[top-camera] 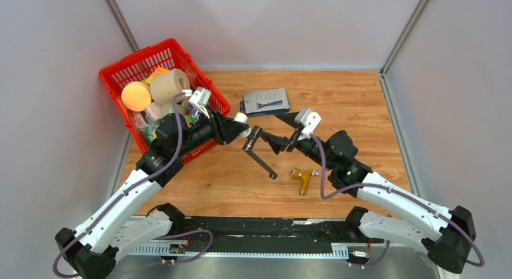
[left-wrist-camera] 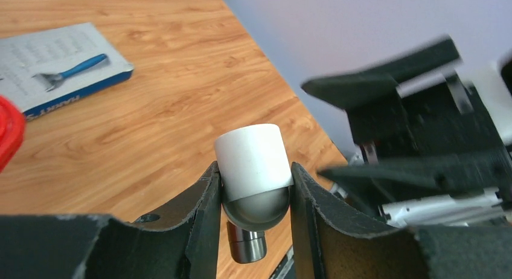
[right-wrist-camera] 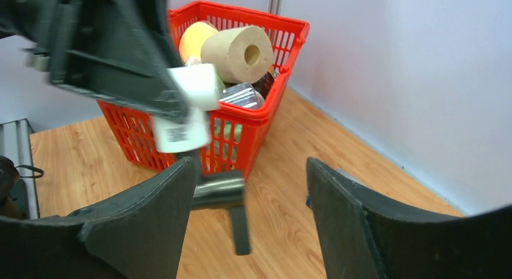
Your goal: Install the water faucets
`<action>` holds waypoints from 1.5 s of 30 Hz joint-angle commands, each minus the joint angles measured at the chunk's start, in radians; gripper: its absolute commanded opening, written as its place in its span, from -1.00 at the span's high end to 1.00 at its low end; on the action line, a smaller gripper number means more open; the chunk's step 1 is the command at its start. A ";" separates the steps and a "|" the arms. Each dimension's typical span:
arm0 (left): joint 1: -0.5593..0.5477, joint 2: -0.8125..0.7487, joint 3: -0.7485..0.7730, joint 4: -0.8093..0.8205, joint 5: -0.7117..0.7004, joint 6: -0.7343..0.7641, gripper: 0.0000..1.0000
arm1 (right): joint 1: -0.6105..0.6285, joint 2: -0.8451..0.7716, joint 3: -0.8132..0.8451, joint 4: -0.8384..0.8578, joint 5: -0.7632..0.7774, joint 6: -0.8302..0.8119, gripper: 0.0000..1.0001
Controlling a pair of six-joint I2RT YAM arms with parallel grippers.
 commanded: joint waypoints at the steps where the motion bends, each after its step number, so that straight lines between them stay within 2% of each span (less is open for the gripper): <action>1: 0.002 -0.023 0.049 0.061 -0.144 -0.099 1.00 | 0.218 0.000 -0.056 0.148 0.386 -0.201 -0.48; 7: 0.002 -0.041 0.049 0.012 -0.222 -0.119 1.00 | 0.471 0.121 -0.099 0.337 0.648 -0.404 -0.51; 10: 0.002 -0.058 0.048 0.003 -0.244 -0.125 1.00 | 0.537 0.219 -0.101 0.434 0.725 -0.490 -0.54; 13: 0.002 -0.059 0.054 -0.012 -0.250 -0.137 1.00 | 0.563 0.322 -0.059 0.448 0.779 -0.508 -0.54; 17: 0.002 -0.073 0.040 -0.006 -0.258 -0.152 1.00 | 0.574 0.452 -0.007 0.517 0.947 -0.533 -0.52; 21: 0.002 -0.078 0.034 -0.008 -0.261 -0.157 1.00 | 0.574 0.558 -0.010 0.766 1.061 -0.677 -0.44; 26: 0.002 -0.064 0.043 -0.023 -0.250 -0.155 1.00 | 0.574 0.681 0.013 1.061 1.097 -0.889 -0.37; 28: 0.002 -0.064 0.043 -0.025 -0.250 -0.152 1.00 | 0.576 0.707 0.028 1.095 1.087 -0.927 -0.32; 29: 0.002 -0.065 0.042 -0.025 -0.250 -0.151 1.00 | 0.576 0.710 0.034 1.098 1.078 -0.932 -0.23; 33: 0.002 -0.064 0.054 -0.054 -0.245 -0.106 1.00 | 0.577 0.643 0.022 0.988 1.017 -0.860 0.33; 38: 0.003 -0.044 0.100 -0.092 -0.152 0.042 1.00 | 0.548 0.435 -0.019 0.645 0.824 -0.585 0.84; 43: 0.012 0.019 0.183 -0.196 0.070 0.211 1.00 | 0.406 0.189 -0.039 0.229 0.338 -0.322 0.95; 45: 0.017 0.030 0.193 -0.213 0.148 0.269 1.00 | 0.323 0.123 -0.033 0.132 0.162 -0.236 1.00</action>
